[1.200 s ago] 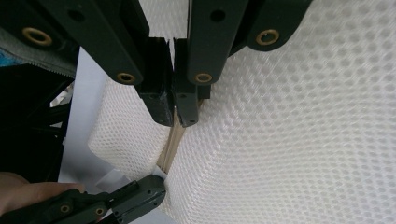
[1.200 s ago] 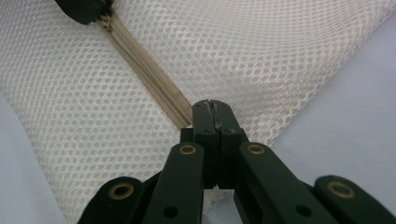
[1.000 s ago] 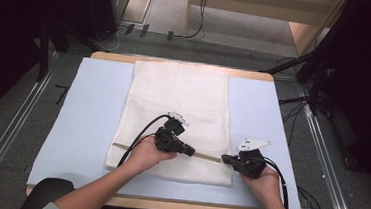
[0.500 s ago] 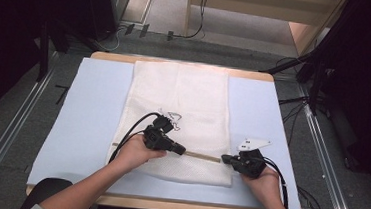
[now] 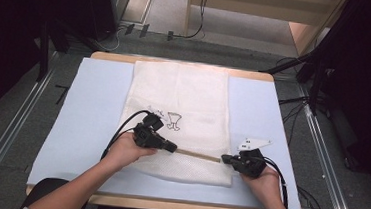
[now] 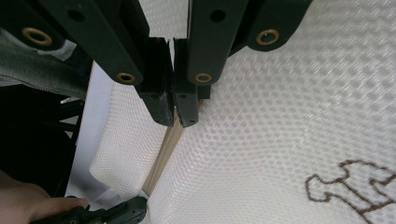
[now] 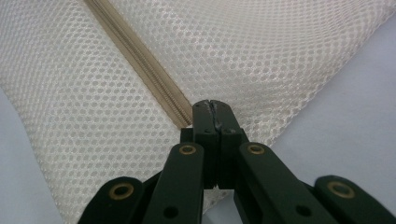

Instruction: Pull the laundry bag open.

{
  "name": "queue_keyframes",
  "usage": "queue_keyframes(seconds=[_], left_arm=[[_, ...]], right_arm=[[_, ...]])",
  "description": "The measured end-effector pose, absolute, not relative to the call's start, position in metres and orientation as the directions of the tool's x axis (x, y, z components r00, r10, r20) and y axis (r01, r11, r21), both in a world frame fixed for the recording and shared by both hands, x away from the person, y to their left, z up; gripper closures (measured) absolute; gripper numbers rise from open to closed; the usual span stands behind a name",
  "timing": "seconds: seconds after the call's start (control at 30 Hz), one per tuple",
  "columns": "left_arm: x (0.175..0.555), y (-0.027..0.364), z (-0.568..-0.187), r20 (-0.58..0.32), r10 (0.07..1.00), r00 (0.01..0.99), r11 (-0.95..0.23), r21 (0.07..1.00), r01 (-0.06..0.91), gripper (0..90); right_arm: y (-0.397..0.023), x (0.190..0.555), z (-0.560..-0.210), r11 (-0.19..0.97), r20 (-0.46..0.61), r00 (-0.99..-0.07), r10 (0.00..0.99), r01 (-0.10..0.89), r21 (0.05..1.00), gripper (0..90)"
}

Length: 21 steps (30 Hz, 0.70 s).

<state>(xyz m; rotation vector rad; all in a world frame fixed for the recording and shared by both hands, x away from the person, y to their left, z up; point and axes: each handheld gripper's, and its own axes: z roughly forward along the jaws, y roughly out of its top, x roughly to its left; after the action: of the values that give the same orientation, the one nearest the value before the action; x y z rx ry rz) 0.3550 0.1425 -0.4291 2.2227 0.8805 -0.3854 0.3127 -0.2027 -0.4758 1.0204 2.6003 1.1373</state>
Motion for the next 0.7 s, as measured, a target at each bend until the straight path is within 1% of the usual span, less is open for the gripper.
queue_keyframes(seconds=[0.17, 0.33, 0.43, 0.7], left_arm=[[0.355, 0.158, -0.428, -0.503, 0.489, 0.713, -0.496, 0.511, 0.701, 88.7], [0.353, 0.160, -0.427, -0.495, 0.486, 0.720, -0.502, 0.516, 0.694, 88.7], [0.354, 0.161, -0.428, -0.491, 0.482, 0.726, -0.512, 0.514, 0.688, 88.7], [0.352, 0.168, -0.426, -0.486, 0.492, 0.722, -0.508, 0.514, 0.691, 88.8]], right_arm=[[-0.203, 0.313, -0.476, 0.486, 0.149, -0.763, 0.629, 0.536, 0.691, 90.0], [-0.204, 0.313, -0.477, 0.478, 0.159, -0.762, 0.627, 0.538, 0.694, 90.0], [-0.206, 0.314, -0.478, 0.458, 0.187, -0.756, 0.627, 0.552, 0.697, 90.0], [-0.206, 0.314, -0.478, 0.465, 0.179, -0.765, 0.619, 0.541, 0.701, 90.0]])
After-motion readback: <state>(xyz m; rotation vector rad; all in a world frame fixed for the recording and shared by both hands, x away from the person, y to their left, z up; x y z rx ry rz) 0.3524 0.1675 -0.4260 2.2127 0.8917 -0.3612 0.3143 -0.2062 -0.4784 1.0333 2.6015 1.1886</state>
